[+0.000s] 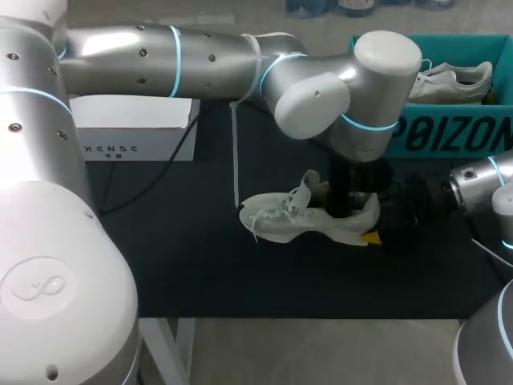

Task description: Take the shoe out of the shoebox, open the shoe tongue, remove and reinsert the insole, then place the shoe into the shoebox

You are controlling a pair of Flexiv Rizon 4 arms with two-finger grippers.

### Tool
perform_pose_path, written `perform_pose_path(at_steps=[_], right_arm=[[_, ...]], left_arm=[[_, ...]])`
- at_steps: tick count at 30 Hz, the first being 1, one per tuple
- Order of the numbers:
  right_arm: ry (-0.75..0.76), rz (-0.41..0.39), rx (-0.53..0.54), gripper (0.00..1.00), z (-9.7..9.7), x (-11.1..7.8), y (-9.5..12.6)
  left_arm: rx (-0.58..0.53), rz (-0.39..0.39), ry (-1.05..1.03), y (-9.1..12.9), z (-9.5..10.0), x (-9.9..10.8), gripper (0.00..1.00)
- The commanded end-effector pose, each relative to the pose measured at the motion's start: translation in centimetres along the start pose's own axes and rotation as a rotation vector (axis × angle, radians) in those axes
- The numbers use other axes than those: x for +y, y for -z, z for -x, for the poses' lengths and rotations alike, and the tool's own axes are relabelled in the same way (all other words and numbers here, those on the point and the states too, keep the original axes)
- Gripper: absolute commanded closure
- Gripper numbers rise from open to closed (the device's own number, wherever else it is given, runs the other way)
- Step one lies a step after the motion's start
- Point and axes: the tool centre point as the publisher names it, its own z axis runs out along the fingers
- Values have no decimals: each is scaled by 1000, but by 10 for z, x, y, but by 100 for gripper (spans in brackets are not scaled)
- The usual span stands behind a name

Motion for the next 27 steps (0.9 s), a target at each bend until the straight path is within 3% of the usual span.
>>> perform_pose_path(at_steps=[1,10,14,23,25,26,27], right_arm=[[-2,-3,-1,100,1,-4,-4],[-2,-3,-1,100,1,-4,-4],[-2,-3,-1,100,1,-4,-4],[-2,-3,-1,100,1,-4,-4],[-2,-3,-1,100,1,-4,-4],[-2,-3,-1,100,1,-4,-4],[-2,-3,-1,100,1,-4,-4]], left_arm=[[5,8,-3,-3,-1,-3,51],[8,10,-12,-9,2,-6,62],[-4,8,-22,-14,4,-8,60],[-29,27,-58,-53,3,-14,59],[-53,38,-50,-56,1,-15,71],[-60,21,-54,-56,1,-15,100],[-83,33,-51,-55,0,-14,100]])
